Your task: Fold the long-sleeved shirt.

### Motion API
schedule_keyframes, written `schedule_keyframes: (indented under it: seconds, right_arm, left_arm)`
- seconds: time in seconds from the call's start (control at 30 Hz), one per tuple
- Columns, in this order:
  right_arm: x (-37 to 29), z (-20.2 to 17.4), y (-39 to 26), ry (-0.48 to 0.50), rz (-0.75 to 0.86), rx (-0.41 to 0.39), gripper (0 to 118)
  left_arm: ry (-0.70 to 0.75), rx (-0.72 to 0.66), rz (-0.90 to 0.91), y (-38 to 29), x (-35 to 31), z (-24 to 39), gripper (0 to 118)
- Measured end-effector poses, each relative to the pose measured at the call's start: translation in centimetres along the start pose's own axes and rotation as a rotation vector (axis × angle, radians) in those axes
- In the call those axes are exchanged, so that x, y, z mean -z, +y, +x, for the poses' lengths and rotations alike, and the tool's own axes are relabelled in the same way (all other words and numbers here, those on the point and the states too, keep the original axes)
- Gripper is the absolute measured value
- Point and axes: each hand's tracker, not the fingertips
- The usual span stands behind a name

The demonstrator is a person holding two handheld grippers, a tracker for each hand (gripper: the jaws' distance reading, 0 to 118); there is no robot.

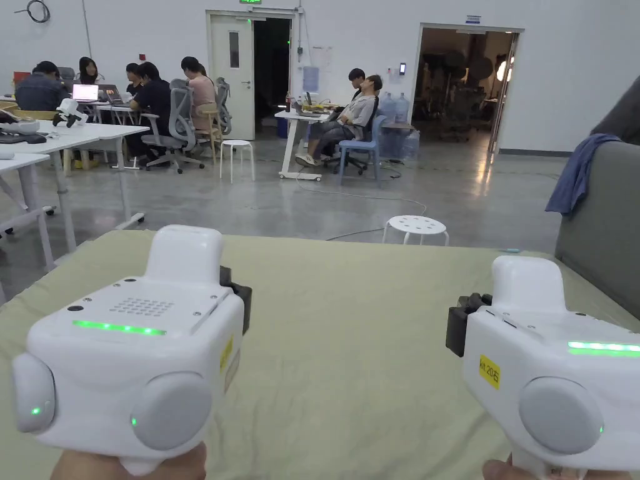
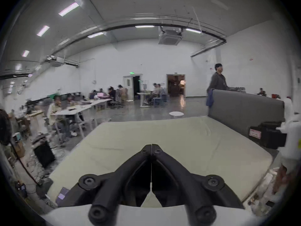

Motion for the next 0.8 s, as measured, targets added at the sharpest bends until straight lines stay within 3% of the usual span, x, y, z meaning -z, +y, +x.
schedule_keyframes:
  seconds: [0.1,0.23,0.27,0.33,0.47,0.53,0.63,0.73,0.8]
  right_arm:
    - [0.0,-0.5,-0.3,0.034,-0.003,0.001,0]
    - [0.7,-3.4,-0.6,0.038,-0.006,-0.042,0]
    - [0.8,-4.8,-0.6,0.095,-0.021,-0.043,0]
    - [0.6,-8.7,-0.7,0.314,-0.06,-0.053,0]
    - [-1.6,-16.4,-1.3,0.694,-0.081,-0.145,0]
    - [-2.2,-19.1,-1.8,0.784,-0.077,-0.189,0]
    - [-1.7,-21.1,-3.2,0.841,-0.107,-0.204,0]
    - [0.7,-21.4,-4.8,0.855,-0.253,-0.237,0]
    - [2.8,-19.9,-6.0,0.862,-0.365,-0.18,0]
  left_arm:
    - [-0.05,-0.055,-0.06,-0.6,0.4,-0.1,0]
    - [0.034,-0.025,-0.05,-1.8,-0.6,-2.5,0]
    - [0.058,-0.032,-0.052,-2.1,-1.0,-3.6,0]
    - [0.132,-0.062,-0.079,-2.6,-1.9,-7.2,0]
    - [0.316,-0.161,-0.19,-4.9,-4.0,-16.0,0]
    - [0.406,-0.18,-0.241,-6.5,-5.0,-19.0,0]
    - [0.463,-0.183,-0.386,-10.0,-4.6,-22.0,0]
    - [0.407,-0.236,-0.49,-15.0,-2.1,-24.3,0]
    - [0.363,-0.268,-0.545,-17.8,-0.2,-24.2,1]
